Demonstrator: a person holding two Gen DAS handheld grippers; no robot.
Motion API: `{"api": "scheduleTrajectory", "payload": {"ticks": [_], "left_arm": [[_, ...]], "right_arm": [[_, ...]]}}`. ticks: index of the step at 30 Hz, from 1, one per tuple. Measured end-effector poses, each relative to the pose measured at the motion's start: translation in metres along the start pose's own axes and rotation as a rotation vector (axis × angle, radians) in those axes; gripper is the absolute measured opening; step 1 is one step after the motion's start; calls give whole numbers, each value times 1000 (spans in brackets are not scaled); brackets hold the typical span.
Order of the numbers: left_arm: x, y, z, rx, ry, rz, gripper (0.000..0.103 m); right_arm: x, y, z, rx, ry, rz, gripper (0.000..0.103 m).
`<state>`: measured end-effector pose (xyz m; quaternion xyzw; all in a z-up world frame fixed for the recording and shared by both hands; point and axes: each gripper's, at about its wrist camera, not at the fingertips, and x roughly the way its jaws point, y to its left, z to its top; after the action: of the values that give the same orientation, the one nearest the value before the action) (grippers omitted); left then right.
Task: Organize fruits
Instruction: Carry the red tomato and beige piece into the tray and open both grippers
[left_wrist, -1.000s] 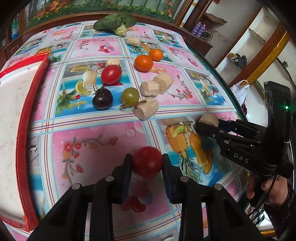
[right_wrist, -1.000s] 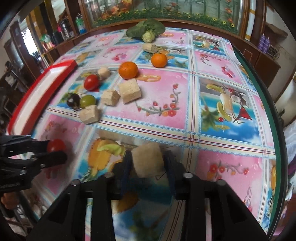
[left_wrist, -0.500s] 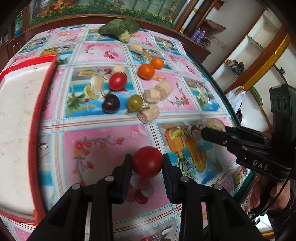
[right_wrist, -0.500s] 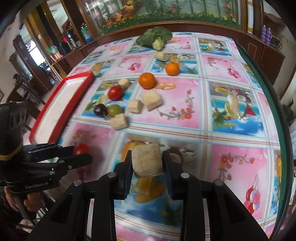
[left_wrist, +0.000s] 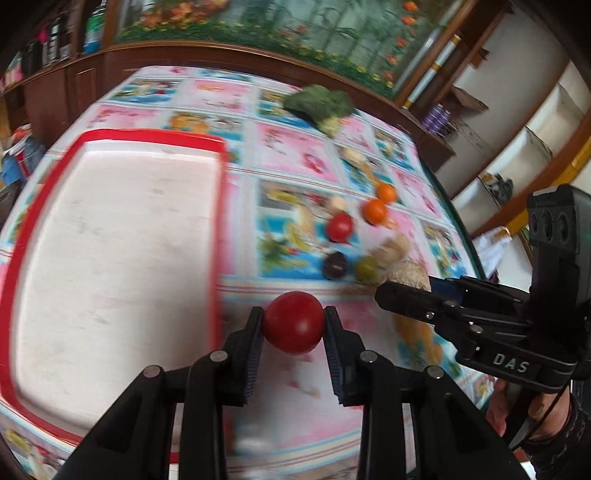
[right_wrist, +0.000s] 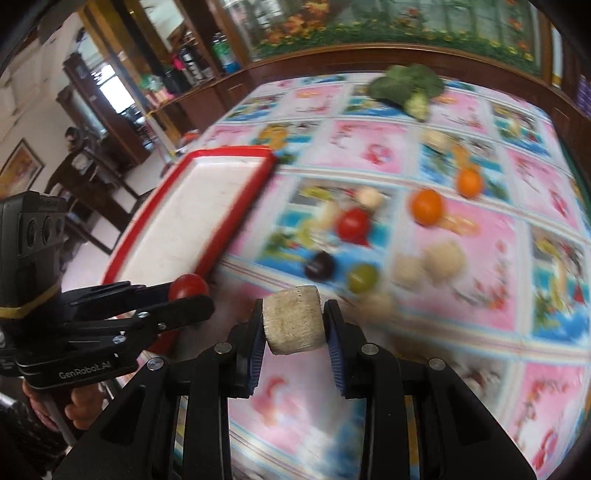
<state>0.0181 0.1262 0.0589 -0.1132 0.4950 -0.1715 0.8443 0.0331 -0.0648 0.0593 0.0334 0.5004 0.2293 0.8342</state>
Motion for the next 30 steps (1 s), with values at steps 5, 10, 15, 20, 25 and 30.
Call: {"api": "scheduleTrajectory", "payload": {"ticks": [5,10,15,20,25,30], "left_arm": [[-5,43,16,-55,-22,62,34],[-2,88,38,-127,-31,106,34],[6,127,62,-162,-41,169,34],[25,154,82,-195,-27,206,34],[38,164,95,-198,-19,222,34],[39,164,97,-174,-32,261,34]], "right_arm": [[33,34,31,-46,31,57,29],[75,64,63,-73,62,103,29],[120,83,97,-61,75,123,29],[153,91,119,-62,74,103,29],[177,96,135,-79,68,56,30],[189,98,142,-115,75,7,31]]}}
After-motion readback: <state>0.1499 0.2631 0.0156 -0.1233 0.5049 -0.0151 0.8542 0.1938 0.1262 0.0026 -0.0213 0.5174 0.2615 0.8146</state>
